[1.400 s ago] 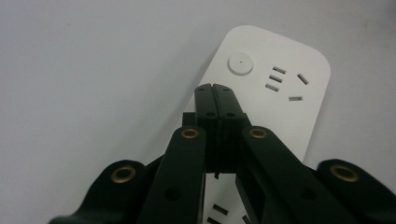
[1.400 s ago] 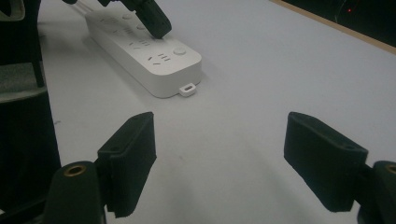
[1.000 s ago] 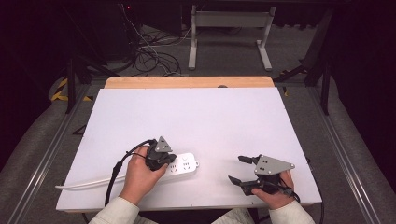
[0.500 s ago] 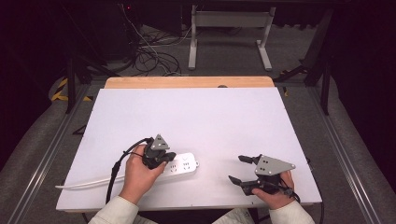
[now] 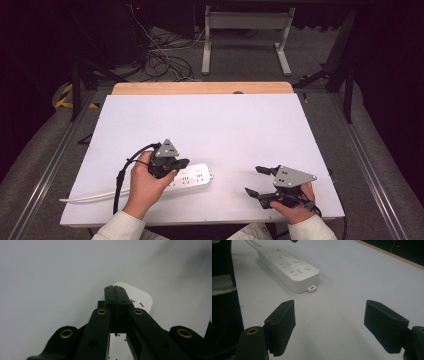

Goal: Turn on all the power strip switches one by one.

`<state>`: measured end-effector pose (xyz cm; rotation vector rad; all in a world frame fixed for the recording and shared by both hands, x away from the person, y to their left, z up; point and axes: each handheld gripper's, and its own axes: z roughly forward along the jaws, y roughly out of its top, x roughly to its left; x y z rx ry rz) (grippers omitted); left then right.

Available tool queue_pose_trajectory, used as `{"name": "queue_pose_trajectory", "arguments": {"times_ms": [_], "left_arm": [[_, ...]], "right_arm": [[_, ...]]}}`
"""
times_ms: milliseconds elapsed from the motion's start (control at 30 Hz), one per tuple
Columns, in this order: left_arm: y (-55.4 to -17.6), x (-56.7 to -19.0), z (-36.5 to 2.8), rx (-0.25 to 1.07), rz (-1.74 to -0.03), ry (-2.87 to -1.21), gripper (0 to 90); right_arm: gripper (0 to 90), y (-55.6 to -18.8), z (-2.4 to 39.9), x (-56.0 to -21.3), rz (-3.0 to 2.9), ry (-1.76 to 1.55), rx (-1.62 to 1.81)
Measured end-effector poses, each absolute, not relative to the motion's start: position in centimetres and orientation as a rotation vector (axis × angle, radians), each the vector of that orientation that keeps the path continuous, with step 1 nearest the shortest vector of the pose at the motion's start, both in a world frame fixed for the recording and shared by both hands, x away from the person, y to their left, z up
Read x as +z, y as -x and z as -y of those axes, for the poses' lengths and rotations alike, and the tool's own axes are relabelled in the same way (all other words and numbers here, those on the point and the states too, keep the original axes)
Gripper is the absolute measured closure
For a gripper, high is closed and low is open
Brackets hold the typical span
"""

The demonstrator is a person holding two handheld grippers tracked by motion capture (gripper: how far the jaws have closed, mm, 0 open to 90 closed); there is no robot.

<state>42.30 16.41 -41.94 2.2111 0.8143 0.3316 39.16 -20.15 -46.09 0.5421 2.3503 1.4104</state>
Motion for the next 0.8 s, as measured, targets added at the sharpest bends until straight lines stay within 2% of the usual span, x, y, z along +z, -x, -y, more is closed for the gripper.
{"name": "queue_pose_trajectory", "arguments": {"times_ms": [533,800], "left_arm": [[-43.7,-43.5,-13.8,0.263,-0.767,-2.217,90.0],[-44.1,-44.7,-12.9,0.271,-0.762,-2.255,90.0]], "right_arm": [[25.7,-39.2,20.2,-46.1,-2.349,-0.544,1.419],[25.7,-39.2,20.2,-46.1,-2.35,-0.542,1.418]]}}
